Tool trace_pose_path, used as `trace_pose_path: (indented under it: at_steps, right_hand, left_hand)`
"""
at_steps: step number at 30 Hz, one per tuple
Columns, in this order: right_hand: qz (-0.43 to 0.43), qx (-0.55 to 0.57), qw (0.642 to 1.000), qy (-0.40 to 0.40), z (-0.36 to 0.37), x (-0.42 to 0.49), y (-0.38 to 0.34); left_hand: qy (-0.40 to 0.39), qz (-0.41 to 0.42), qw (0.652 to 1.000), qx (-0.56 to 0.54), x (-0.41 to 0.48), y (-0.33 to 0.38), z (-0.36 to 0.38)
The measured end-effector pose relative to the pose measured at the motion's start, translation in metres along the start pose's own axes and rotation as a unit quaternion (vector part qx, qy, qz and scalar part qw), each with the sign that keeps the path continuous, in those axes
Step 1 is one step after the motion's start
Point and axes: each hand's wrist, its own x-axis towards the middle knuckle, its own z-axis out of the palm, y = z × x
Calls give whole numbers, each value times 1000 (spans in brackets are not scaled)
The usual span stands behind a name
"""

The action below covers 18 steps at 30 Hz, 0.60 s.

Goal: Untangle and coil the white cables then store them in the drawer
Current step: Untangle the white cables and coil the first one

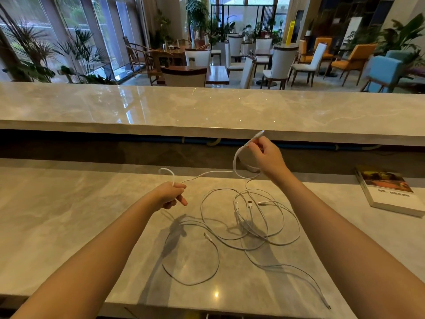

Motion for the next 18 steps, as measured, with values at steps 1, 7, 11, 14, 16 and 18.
trace_pose_path:
  at_steps: [1, 7, 11, 14, 16, 18]
  right_hand:
    - [4, -11, 1000, -7, -5, 0, 2]
    - [-47, -259, 962, -76, -13, -8, 29]
    - [-44, -265, 948, -170, -12, -16, 37]
    - [10, -192, 946, -260, -6, -28, 38]
    - [39, -157, 945, -285, -2, -34, 42]
    - [52, -140, 946, -288, 1, -39, 44]
  left_hand:
    - [16, -7, 1000, -22, 2, -6, -3]
    - [84, -12, 994, -73, 10, -17, -9]
    - [91, 4, 970, -226, 11, -19, -11]
    - [40, 59, 883, -463, 9, -10, -10]
    - [39, 88, 837, -538, 8, 1, -9]
    - [53, 103, 832, -542, 6, 11, -7]
